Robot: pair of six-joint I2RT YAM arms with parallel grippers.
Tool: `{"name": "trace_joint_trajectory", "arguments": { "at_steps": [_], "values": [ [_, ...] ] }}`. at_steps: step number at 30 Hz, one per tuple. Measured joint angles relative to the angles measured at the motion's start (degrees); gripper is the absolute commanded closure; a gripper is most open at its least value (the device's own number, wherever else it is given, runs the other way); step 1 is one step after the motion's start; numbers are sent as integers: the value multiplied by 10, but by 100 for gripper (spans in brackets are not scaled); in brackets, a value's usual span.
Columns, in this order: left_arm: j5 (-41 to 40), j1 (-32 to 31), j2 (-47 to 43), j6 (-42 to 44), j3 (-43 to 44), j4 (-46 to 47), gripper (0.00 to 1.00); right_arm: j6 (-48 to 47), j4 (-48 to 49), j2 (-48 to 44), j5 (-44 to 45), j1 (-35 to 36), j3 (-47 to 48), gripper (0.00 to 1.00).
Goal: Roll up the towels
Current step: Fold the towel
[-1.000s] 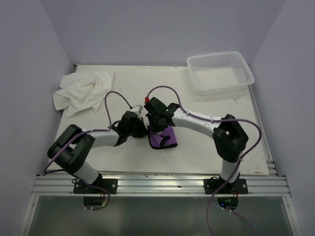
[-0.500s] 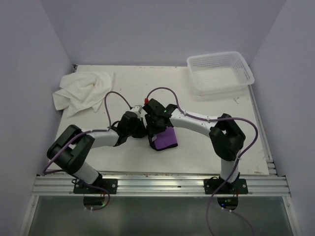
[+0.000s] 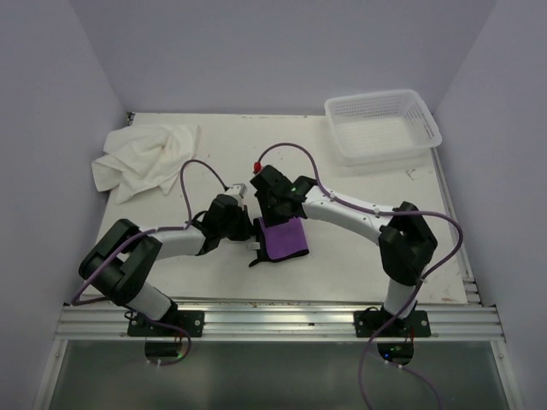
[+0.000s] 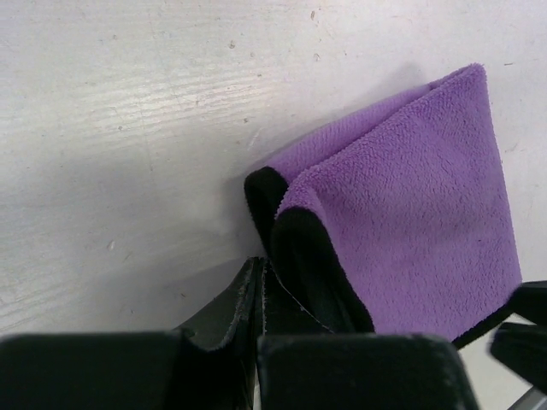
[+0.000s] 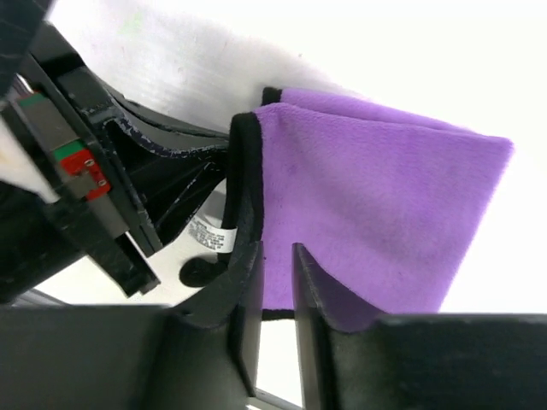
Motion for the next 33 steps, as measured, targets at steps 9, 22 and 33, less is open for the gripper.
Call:
{"name": "trace_joint_trajectory", "arguments": {
  "at_steps": [9, 22, 33],
  "values": [
    [-27, 0, -38, 10, 0, -45, 100, -10, -9, -69, 45, -25, -20, 90],
    [-69, 0, -160, 35, 60, -154, 73, -38, 7, -72, 48, -132, -78, 79],
    [15, 0, -103, 23, 74, -109, 84, -53, 44, -9, 29, -139, -76, 78]
  ]
}}
